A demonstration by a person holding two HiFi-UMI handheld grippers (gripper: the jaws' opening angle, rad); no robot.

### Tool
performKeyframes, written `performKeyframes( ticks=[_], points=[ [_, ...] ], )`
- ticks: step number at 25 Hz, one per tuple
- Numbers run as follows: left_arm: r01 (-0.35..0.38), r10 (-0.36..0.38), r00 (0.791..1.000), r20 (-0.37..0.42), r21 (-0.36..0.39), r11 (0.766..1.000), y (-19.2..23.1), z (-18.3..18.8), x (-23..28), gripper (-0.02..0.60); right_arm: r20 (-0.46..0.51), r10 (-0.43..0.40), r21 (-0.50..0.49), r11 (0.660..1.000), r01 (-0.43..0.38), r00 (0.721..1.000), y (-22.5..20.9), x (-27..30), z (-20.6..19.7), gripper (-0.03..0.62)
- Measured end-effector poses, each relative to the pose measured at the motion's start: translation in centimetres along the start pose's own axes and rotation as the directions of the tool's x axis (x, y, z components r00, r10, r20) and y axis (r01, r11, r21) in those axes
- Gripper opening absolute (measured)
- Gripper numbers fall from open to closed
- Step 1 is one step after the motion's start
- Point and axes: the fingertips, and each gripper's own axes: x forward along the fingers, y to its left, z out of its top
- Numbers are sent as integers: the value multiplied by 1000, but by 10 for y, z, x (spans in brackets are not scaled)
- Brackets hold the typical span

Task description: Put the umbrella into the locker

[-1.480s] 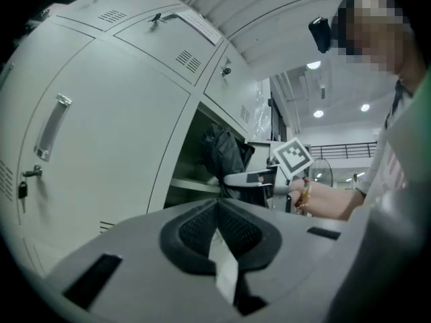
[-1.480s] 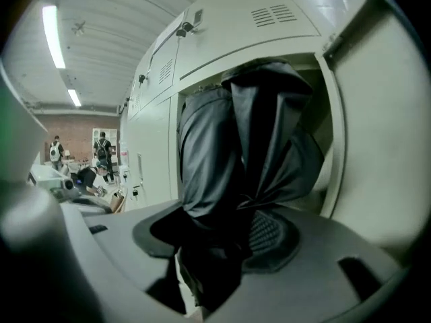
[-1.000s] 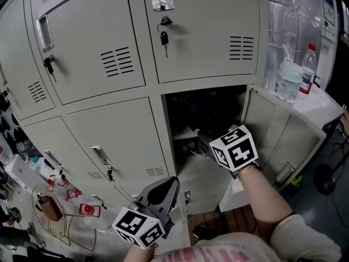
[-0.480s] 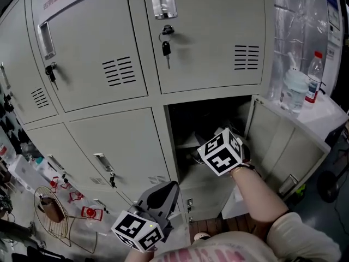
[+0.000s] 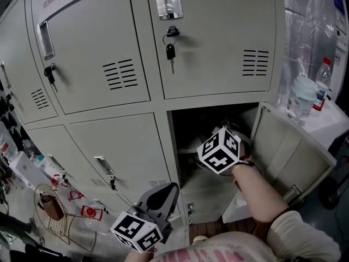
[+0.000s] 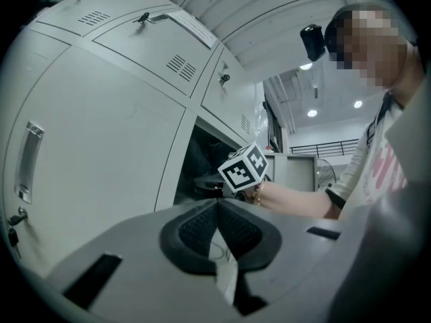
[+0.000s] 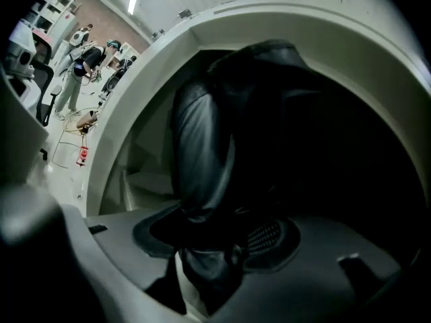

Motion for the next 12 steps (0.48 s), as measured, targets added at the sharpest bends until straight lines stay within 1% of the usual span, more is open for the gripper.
performKeyframes(
  ticks=[6, 12],
  points=[
    [-31, 31, 1000, 6, -18, 999, 11, 0, 6, 2, -64, -15, -79, 997, 10, 998, -7, 28, -21, 238],
    [-38, 38, 999, 10, -26, 999, 17, -1, 15, 2, -90, -8, -139, 990, -5, 996, -7, 49, -28, 241]
  ],
)
